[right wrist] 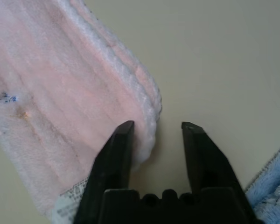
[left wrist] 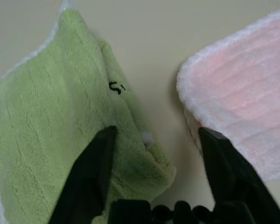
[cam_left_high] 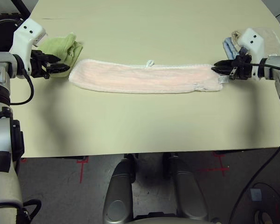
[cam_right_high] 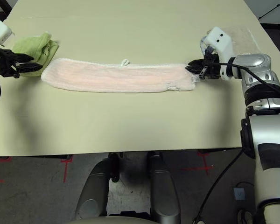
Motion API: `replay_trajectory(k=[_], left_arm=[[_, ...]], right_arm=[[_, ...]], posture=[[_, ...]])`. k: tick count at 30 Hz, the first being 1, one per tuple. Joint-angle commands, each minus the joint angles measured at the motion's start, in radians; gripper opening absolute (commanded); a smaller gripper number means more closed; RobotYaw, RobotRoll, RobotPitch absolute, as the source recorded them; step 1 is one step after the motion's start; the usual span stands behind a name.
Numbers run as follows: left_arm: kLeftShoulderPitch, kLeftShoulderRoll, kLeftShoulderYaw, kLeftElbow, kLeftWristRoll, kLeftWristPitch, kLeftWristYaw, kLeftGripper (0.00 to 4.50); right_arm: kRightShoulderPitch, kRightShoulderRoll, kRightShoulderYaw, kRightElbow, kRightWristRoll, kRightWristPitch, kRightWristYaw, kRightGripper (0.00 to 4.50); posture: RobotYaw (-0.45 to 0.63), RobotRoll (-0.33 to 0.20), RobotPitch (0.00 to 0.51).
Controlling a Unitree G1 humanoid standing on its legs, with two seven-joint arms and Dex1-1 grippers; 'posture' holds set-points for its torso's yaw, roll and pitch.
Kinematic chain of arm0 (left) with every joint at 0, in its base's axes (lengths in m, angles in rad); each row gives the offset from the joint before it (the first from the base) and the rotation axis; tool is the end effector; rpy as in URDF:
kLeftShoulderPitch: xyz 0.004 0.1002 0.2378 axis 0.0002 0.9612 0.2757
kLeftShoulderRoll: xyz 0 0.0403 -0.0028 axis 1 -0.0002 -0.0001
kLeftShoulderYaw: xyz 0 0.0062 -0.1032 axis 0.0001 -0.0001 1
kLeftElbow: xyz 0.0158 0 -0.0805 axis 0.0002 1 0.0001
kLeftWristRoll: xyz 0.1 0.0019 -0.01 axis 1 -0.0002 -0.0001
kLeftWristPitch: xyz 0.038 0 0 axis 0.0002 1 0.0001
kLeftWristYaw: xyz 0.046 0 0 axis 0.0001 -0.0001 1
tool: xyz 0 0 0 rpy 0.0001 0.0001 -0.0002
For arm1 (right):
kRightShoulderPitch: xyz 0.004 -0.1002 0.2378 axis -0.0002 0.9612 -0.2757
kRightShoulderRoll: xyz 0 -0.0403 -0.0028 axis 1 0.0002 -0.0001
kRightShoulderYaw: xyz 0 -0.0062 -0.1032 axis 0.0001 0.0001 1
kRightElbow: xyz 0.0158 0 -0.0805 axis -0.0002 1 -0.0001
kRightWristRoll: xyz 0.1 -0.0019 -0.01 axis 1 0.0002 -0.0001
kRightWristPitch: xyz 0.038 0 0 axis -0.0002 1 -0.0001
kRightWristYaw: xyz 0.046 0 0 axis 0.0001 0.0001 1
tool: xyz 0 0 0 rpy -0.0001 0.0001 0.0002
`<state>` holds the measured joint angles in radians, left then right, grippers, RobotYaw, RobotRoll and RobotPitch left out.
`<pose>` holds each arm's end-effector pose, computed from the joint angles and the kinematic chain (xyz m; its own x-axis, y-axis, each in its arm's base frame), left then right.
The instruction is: Fold the towel and set it aside.
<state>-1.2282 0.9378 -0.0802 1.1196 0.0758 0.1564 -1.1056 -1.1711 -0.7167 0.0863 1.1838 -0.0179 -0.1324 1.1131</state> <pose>0.3081 0.3543 0.2866 0.8532 -0.3215 -0.4106 0.4860 0.7757 0.4027 0.3444 -0.2974 0.2366 0.7302 0.5885 -0.3472 -0.6820 0.5964 -0.4234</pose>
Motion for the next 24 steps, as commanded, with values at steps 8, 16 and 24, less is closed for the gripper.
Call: replay_trajectory(k=[8,16,24], left_arm=[[-0.055,0.003,0.116,-0.056,-0.111,0.069,-0.141,4.5],[0.121,-0.001,0.153,-0.33,-0.246,0.179,-0.329,4.5],[0.295,-0.06,0.177,-0.452,-0.269,-0.062,-0.268,4.5]], right_arm=[[-0.043,0.016,-0.201,-0.036,0.179,0.182,0.08,4.46],[-0.003,0.013,-0.276,-0.226,0.34,0.687,0.184,4.46],[0.196,0.075,-0.302,-0.504,0.383,0.575,0.071,4.46]], posture=[[-0.04,0.0,0.287],[-0.04,0.0,0.286],[-0.05,0.0,0.279]])
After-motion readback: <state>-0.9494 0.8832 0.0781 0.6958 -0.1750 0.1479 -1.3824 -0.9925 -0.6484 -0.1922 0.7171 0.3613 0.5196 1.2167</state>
